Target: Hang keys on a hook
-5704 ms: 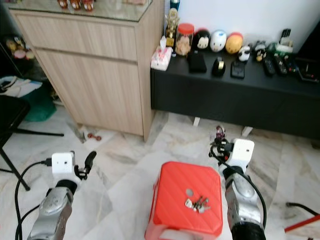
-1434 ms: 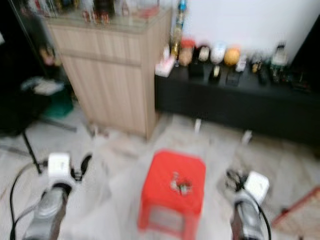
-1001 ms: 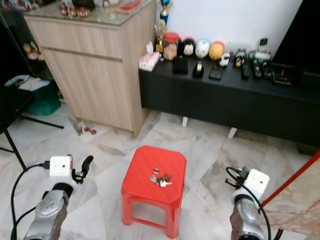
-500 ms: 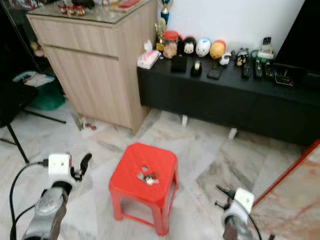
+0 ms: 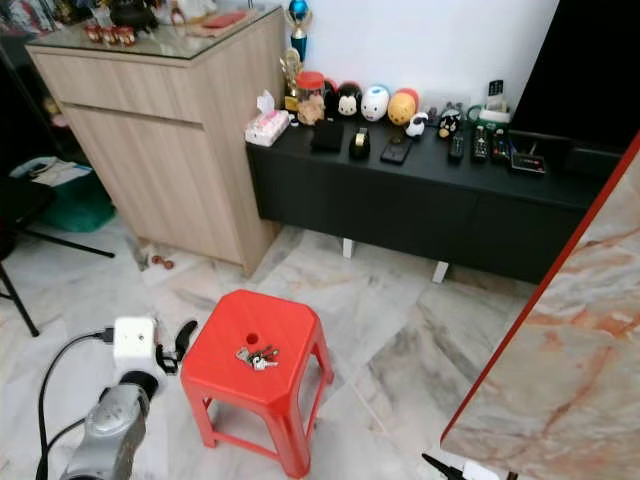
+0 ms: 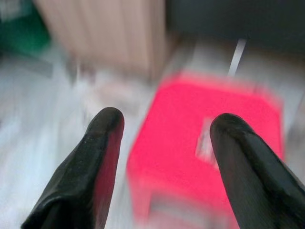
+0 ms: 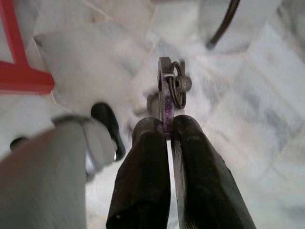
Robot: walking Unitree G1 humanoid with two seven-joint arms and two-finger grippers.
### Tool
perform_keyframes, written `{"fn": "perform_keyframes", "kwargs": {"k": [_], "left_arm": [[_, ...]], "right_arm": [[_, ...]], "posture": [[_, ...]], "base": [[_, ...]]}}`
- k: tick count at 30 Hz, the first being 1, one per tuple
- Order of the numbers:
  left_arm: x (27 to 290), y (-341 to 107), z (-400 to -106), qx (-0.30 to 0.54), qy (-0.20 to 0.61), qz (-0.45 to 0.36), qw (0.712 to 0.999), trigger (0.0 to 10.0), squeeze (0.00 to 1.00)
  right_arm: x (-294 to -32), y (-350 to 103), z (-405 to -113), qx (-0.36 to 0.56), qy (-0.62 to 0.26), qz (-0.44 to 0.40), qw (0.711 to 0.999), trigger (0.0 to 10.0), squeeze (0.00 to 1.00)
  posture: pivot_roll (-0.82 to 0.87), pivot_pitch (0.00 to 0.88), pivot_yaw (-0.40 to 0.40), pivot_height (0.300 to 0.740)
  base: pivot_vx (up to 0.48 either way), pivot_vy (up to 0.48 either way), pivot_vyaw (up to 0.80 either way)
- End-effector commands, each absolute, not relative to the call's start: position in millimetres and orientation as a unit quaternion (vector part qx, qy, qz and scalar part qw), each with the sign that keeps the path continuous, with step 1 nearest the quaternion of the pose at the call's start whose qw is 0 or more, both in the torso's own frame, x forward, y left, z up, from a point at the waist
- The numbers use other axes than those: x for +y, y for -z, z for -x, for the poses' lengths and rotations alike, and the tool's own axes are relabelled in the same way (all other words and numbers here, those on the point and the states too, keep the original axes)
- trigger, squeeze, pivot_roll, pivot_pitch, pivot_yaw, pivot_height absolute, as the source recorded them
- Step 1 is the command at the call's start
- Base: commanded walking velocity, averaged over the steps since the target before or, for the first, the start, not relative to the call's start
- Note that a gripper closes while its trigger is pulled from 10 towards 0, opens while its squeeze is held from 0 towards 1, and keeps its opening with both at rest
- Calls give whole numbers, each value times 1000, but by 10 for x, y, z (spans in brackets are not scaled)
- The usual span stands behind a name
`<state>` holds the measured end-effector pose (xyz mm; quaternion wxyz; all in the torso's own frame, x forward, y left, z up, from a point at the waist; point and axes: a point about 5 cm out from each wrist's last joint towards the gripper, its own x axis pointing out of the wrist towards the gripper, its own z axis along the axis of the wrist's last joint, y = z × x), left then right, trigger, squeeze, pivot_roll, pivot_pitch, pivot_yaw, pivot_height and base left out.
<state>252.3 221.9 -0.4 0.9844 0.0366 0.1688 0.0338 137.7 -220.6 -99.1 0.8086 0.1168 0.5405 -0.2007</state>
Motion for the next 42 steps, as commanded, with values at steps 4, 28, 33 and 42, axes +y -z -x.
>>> {"fn": "perform_keyframes", "kwargs": {"k": [4, 28, 33, 42], "left_arm": [[2380, 305, -2239, 257, -71, -61, 962, 10000, 0], [2439, 756, -1691, 418, -118, -46, 900, 10000, 0], [2404, 866, -1517, 475, -101, -37, 873, 10000, 0], [2278, 941, -1416, 501, -68, -53, 861, 10000, 0]], "right_arm": [[-2236, 962, -1438, 520, 206, -128, 819, 10000, 0], [-2288, 936, -1477, 539, 151, -86, 824, 10000, 0], [-2297, 930, -1489, 542, 145, -80, 824, 10000, 0], [-2330, 911, -1516, 537, 140, -64, 829, 10000, 0]], "posture": [[-103, 35, -37, 740], [-80, 62, -42, 740], [-71, 68, -45, 740], [-75, 75, -44, 740]], "base": [[0, 0, -722], [0, 0, -724], [0, 0, -720], [0, 0, -239]]}}
